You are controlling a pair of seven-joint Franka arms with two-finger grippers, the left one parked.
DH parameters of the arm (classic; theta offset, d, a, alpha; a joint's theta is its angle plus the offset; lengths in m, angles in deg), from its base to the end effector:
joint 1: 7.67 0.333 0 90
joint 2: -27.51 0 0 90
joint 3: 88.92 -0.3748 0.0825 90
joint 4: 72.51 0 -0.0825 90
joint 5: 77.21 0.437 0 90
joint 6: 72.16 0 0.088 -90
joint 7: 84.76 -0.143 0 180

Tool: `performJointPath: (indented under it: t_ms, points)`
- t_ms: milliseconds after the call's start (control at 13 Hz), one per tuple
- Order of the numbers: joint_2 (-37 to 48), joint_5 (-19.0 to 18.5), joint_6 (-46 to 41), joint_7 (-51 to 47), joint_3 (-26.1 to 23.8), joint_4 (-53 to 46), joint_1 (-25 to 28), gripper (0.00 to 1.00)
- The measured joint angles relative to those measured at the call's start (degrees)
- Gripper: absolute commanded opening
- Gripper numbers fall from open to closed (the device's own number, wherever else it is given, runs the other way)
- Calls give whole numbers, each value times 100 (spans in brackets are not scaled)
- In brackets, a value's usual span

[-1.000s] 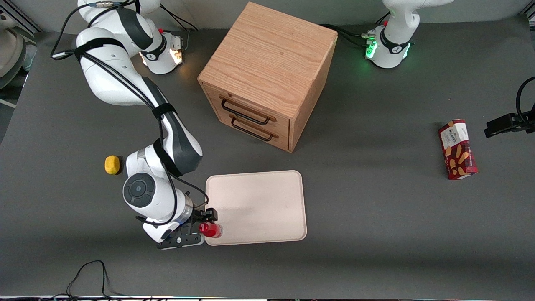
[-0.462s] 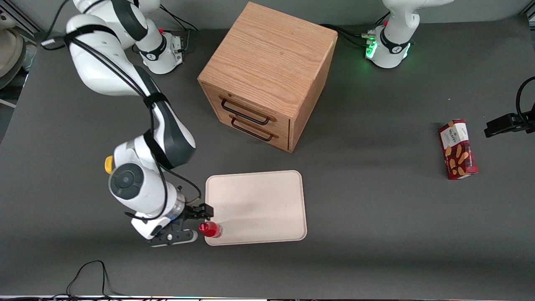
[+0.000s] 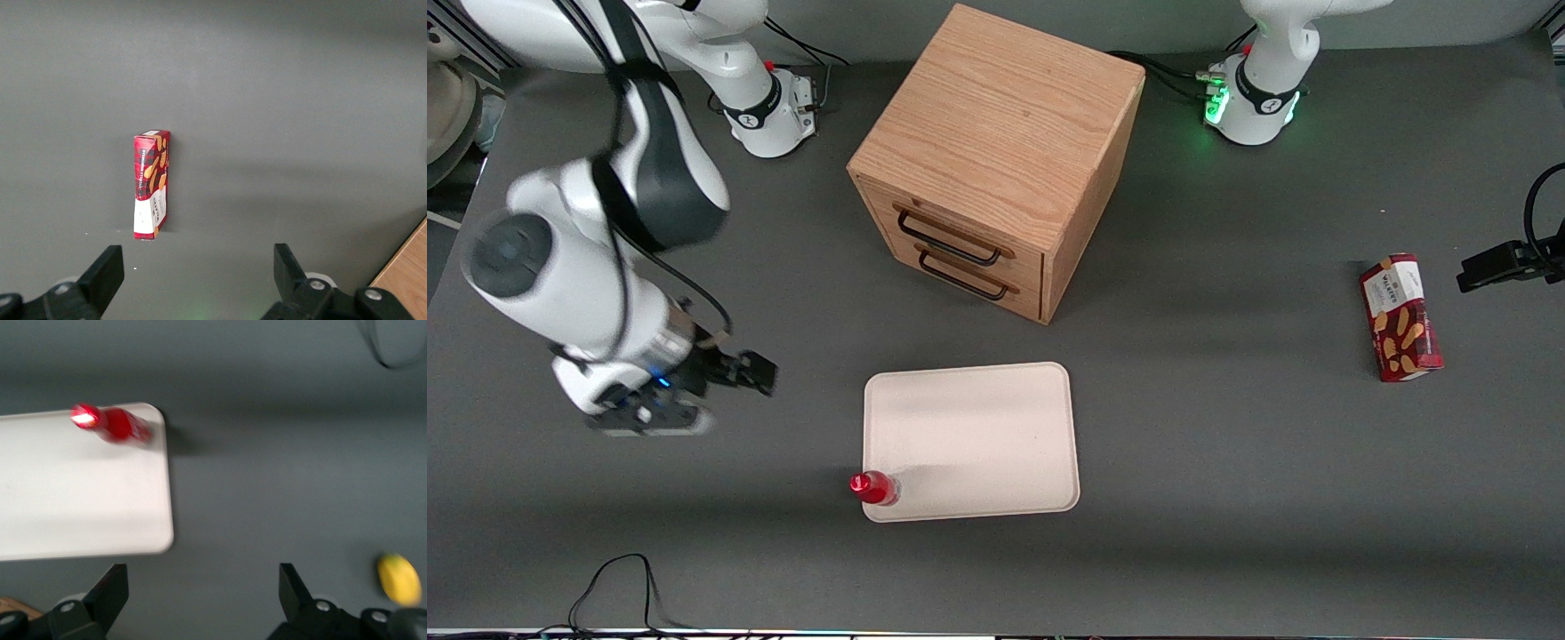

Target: Place coke bottle on tray

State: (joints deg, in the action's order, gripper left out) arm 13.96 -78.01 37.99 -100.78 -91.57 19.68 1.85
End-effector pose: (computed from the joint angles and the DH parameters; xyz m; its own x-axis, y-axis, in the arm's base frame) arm 0.6946 0.1455 0.5032 0.9951 -0.0651 0.0749 -0.0638 -0.9978 -0.0188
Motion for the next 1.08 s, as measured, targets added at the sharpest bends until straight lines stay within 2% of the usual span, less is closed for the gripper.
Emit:
performJointPath:
  t_ms: [231,385,615,846,1077]
  points:
    - [1549,49,-29,153,427,1545,-12,100]
    - [2227,50,-341,410,592,2083,-1,100]
    - [2488,52,-854,706,968,2053,-4,100]
    - [2487,52,-1372,733,981,1719,19,100]
    - [2447,52,-1421,733,969,1592,35,100]
